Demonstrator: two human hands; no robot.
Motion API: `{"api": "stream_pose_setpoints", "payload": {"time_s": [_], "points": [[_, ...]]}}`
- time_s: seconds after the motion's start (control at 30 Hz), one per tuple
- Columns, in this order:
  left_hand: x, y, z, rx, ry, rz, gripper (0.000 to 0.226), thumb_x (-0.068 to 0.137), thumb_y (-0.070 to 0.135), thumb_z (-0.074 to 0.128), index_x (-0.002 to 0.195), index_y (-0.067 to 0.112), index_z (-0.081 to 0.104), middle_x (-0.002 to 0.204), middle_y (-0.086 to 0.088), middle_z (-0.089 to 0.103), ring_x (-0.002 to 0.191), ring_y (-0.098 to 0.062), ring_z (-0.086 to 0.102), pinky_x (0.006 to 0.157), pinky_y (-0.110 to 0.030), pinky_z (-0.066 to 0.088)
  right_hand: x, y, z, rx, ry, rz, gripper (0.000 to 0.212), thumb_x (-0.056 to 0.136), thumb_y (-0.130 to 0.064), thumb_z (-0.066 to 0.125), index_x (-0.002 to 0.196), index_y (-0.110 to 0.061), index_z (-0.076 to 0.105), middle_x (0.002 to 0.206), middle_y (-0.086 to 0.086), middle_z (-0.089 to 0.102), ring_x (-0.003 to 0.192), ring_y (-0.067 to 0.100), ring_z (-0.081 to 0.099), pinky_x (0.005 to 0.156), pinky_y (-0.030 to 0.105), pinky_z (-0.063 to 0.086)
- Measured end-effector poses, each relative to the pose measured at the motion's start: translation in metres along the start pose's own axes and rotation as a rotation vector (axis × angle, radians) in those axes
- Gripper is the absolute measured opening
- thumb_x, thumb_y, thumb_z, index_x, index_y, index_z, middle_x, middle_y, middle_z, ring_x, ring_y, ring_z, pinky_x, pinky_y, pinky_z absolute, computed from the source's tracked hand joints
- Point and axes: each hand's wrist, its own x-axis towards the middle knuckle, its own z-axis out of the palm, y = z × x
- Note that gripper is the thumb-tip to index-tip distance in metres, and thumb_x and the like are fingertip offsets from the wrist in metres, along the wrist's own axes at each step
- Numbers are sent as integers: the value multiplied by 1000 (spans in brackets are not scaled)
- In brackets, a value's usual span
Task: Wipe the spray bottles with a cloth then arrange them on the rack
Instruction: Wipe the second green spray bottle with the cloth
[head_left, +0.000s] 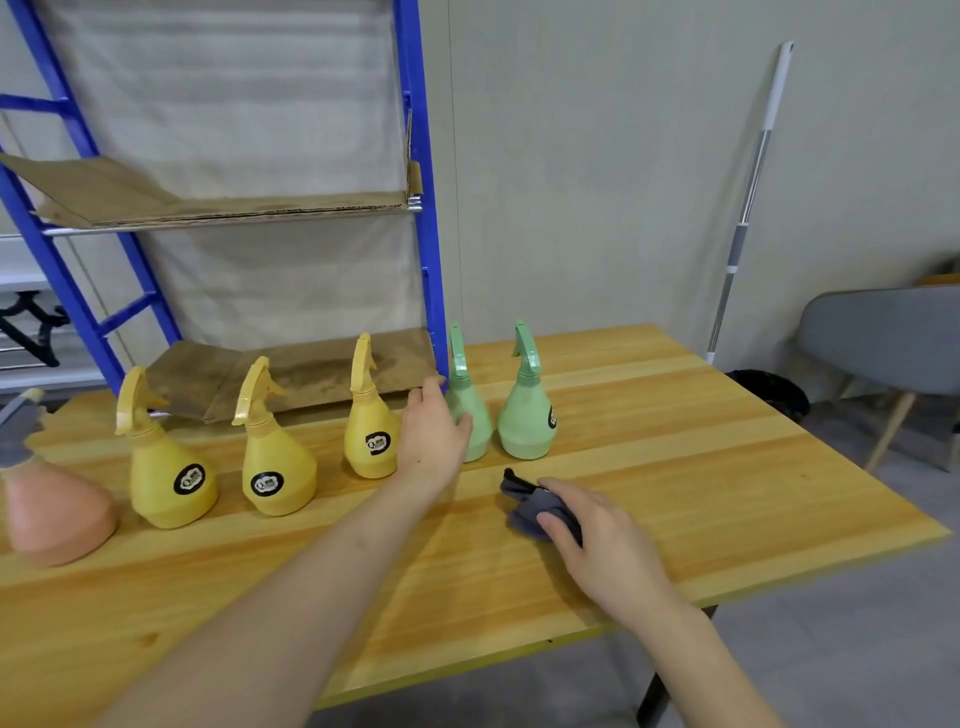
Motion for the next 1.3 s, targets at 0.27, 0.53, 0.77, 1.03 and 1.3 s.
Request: {"api": "stream_pose_setpoints", "payload": {"time_s": [0.27, 0.53, 0.77, 1.03, 1.3], "points": [[-28, 50, 1, -189, 150, 192, 17, 97, 26, 62, 112, 24, 53, 107, 7, 55, 88, -14, 59, 76, -31, 49, 6, 9, -10, 146, 153, 204, 26, 98, -50, 59, 119, -42, 48, 80, -15, 70, 70, 8, 63, 58, 32, 49], [4, 96, 14, -187, 61, 146, 40, 96, 39, 67, 125, 15, 54, 123, -1, 51, 109, -19, 54, 92, -30, 43, -1, 11, -25, 190, 184, 234, 10, 98, -47, 60, 107, -44, 56, 82, -18, 69, 75, 6, 65, 62, 35, 54], [19, 104, 22, -166, 40, 75, 38, 92, 30, 74, 120, 16, 53, 112, -5, 62, 103, -23, 61, 90, -38, 53, -9, 6, -40, 296, 246, 296, 6, 95, -43, 66, 99, -44, 64, 82, -20, 71, 76, 2, 66, 61, 37, 56], [17, 108, 14, -135, -4, 9, 31, 91, 13, 70, 121, 14, 60, 106, -7, 68, 87, -21, 62, 69, -28, 43, -6, -6, -56, 501, 321, 333, 3, 94, -35, 69, 95, -37, 71, 85, -17, 73, 81, 4, 68, 69, 43, 59], [-17, 76, -23, -129, -72, 203, 26, 91, 9, 66, 111, 22, 78, 85, 7, 72, 80, -13, 68, 83, -31, 57, -1, -38, -59, 682, 381, 290, 10, 96, -23, 68, 94, -30, 75, 90, -10, 75, 88, 11, 70, 77, 43, 58]]}}
